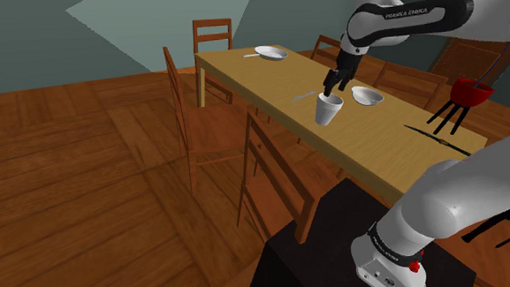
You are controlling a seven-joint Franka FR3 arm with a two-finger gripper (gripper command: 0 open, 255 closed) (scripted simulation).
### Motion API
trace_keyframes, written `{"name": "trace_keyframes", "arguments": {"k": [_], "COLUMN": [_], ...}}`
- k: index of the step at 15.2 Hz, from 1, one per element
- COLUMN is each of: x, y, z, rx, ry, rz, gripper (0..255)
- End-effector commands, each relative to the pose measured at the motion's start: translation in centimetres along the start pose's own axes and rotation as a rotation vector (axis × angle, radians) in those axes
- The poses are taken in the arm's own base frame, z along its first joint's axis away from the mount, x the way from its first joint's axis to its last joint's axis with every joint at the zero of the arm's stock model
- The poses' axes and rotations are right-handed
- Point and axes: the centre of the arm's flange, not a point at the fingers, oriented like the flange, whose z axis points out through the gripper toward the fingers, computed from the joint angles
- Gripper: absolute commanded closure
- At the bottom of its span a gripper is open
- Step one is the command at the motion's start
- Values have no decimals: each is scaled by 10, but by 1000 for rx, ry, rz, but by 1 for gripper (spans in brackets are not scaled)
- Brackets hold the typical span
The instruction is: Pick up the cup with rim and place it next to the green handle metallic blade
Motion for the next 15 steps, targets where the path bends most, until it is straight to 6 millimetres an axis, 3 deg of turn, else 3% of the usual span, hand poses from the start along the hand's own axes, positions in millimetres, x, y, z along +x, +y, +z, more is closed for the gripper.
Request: {"name": "trace_keyframes", "arguments": {"k": [1,11,15], "x": [12,75,77], "y": [17,99,102], "z": [18,100,119], "rx": [-3,-12,-13], "ry": [-2,-15,-16], "rz": [-4,-18,-18], "gripper": [0,0,0]}}
